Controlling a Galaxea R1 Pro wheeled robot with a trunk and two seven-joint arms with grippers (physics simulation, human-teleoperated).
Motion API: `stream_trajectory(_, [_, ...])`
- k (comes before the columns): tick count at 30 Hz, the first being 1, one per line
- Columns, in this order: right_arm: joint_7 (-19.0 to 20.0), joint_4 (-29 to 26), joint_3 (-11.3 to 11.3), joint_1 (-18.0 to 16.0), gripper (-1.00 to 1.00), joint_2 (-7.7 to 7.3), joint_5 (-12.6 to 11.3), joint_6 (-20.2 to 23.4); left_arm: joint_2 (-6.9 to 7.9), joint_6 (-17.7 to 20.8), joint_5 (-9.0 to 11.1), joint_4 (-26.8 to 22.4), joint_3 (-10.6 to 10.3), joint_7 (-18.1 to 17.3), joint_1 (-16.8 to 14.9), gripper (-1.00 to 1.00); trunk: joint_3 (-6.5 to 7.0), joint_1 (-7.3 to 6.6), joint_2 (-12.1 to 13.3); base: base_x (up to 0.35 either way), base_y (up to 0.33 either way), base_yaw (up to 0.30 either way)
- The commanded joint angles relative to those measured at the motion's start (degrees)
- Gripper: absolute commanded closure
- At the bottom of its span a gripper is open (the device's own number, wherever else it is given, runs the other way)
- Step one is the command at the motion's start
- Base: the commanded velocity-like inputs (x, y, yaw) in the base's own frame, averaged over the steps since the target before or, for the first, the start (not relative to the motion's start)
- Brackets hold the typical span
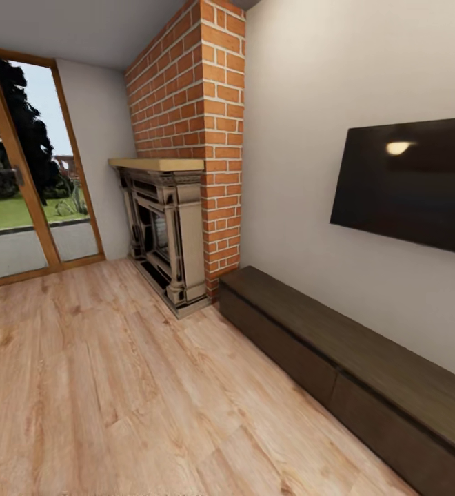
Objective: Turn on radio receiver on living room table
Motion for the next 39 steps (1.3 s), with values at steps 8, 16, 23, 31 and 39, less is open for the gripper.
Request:
stream_trajectory(8, [0.0, 0.0, 0.0, 0.0, -1.0, 0.04, 0.0, 0.0, 0.0, 0.0, 0.0, 0.0, 0.0, 0.0, 0.0, -1.0, 0.0, 0.0, 0.0, 0.0, 0.0, 0.3])
stream_trajectory(16, [0.0, 0.0, 0.0, 0.0, -1.0, 0.01, 0.0, 0.0, 0.0, 0.0, 0.0, 0.0, 0.0, 0.0, 0.0, -1.0, 0.0, 0.0, 0.0, 0.0, 0.0, 0.3])
stream_trajectory(23, [0.0, 0.0, 0.1, 0.0, -1.0, 0.04, 0.0, 0.0, 0.0, 0.0, 0.0, 0.0, 0.0, 0.0, 0.0, -1.0, 0.0, 0.0, 0.0, 0.0, 0.0, 0.3])
stream_trajectory(31, [0.0, 0.0, 0.1, 0.0, -1.0, 0.04, 0.0, 0.0, 0.0, 0.0, 0.0, 0.0, 0.0, 0.0, 0.0, -1.0, 0.0, 0.0, 0.0, 0.0, 0.0, 0.3])
stream_trajectory(39, [0.0, 0.0, 0.0, 0.0, -1.0, 0.04, 0.0, 0.0, 0.0, 0.0, 0.0, 0.0, 0.0, 0.0, 0.0, -1.0, 0.0, 0.0, 0.0, 0.0, 0.0, 0.3])
